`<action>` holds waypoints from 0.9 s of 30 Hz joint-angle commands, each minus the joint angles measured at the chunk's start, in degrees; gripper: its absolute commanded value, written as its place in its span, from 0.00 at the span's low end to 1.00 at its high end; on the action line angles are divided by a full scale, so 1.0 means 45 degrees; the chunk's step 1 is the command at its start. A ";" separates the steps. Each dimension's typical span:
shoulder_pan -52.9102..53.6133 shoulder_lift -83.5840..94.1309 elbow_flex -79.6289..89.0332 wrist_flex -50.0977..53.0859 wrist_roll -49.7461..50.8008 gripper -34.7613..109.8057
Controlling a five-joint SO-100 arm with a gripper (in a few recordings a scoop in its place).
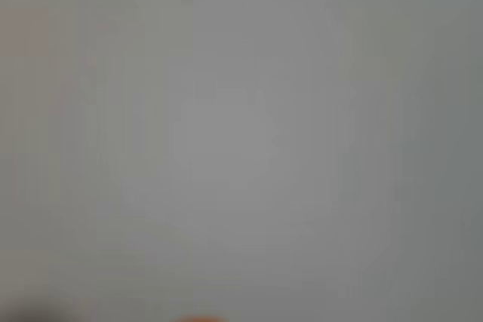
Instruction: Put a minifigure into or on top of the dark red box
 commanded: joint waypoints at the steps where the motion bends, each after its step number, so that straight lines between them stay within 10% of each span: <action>1: 0.0000 0.0156 -0.0078 0.0254 -0.0176 0.24; 27: 0.0215 0.0137 -0.0957 0.0215 0.2695 0.30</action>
